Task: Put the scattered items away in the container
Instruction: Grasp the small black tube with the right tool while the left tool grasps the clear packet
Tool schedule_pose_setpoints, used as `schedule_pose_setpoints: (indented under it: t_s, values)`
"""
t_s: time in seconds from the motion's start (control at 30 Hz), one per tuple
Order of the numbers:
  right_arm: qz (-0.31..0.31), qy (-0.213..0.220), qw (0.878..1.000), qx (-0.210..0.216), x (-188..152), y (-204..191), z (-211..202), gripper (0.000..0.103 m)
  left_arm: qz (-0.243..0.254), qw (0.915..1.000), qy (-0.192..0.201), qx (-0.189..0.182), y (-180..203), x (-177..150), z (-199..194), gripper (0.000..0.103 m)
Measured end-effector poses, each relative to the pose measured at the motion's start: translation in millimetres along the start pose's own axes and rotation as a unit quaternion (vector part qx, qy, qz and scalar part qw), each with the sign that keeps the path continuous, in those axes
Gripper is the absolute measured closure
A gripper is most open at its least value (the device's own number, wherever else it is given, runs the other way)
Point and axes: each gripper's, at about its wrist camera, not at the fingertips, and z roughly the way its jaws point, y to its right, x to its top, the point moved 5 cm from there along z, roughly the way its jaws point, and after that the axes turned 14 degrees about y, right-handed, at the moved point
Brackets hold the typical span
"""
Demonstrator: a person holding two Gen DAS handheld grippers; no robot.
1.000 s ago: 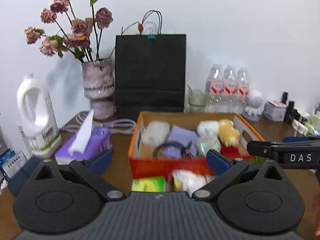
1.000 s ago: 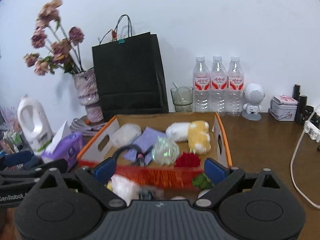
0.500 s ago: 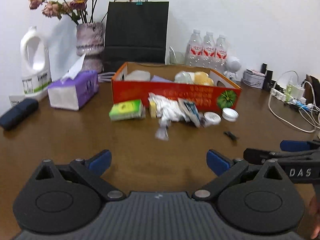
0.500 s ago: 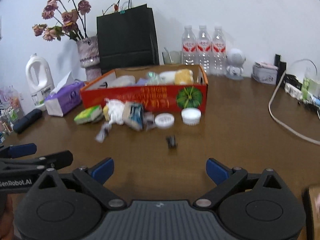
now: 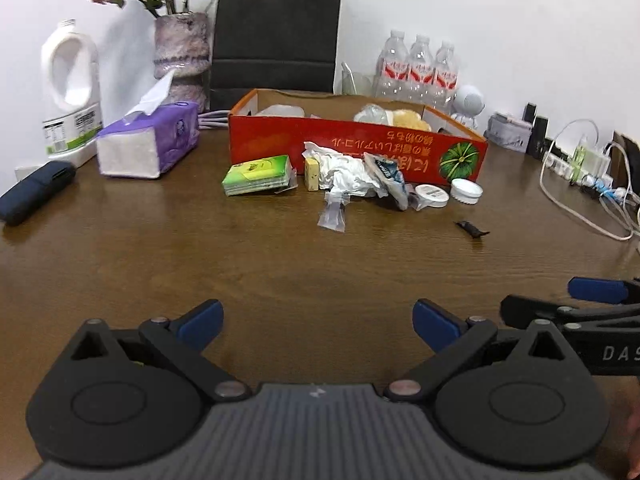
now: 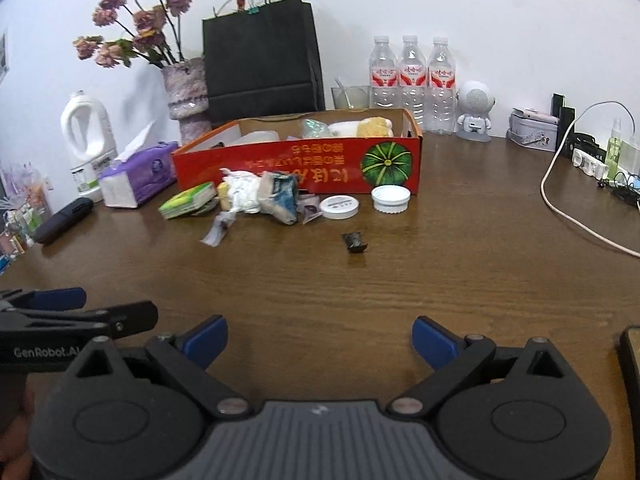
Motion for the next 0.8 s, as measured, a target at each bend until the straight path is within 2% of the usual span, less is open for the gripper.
schedule_pose_setpoints:
  t_s: [0.07, 0.13, 0.2, 0.3, 0.43, 0.47, 0.53, 0.6, 0.73, 0.8]
  values:
    - [-0.003, -0.007, 1.000, 0.001, 3.1, 3.1, 12.7, 0.012, 0.011, 0.9999, 0.002, -0.006, 0.0, 9.6, 15.6, 0.013]
    - [-0.008, -0.011, 1.000, 0.004, 7.0, 4.1, 25.4, 0.023, 0.016, 0.9996, 0.006, -0.020, -0.1, 20.4, 31.7, 0.022]
    - [-0.016, -0.012, 1.000, 0.005, 11.7, 4.1, 37.6, 0.028, 0.013, 0.9994, 0.005, -0.031, -1.0, 30.7, 50.2, 0.027]
    - [-0.027, -0.005, 1.000, 0.008, 21.9, 5.5, 55.4, 0.043, 0.010, 0.9989, 0.005, -0.045, 0.8, 41.3, 75.7, 0.038]
    - [-0.042, 0.004, 0.999, 0.002, 32.4, 11.1, 78.3, 0.054, -0.003, 0.9985, -0.002, -0.055, 4.1, 46.2, 103.7, 0.065]
    - [-0.041, 0.003, 0.999, 0.001, 34.0, 12.9, 83.1, 0.057, -0.008, 0.9984, -0.005, -0.055, 4.0, 45.6, 108.2, 0.069]
    - [-0.039, -0.005, 0.999, -0.003, 35.3, 16.4, 92.5, 0.071, -0.017, 0.9981, -0.012, -0.058, 2.1, 42.9, 114.9, 0.072]
    - [-0.040, -0.013, 0.999, -0.004, 34.2, 18.6, 100.2, 0.079, -0.023, 0.9975, -0.024, -0.063, -0.2, 39.7, 119.7, 0.073]
    - [-0.041, -0.011, 0.999, 0.000, 31.9, 17.4, 106.8, 0.083, -0.021, 0.9977, -0.021, -0.060, -1.7, 38.5, 121.9, 0.084]
    - [-0.049, -0.007, 0.999, 0.001, 30.3, 15.6, 106.4, 0.086, -0.012, 0.9980, -0.017, -0.061, -0.5, 37.2, 120.9, 0.084]
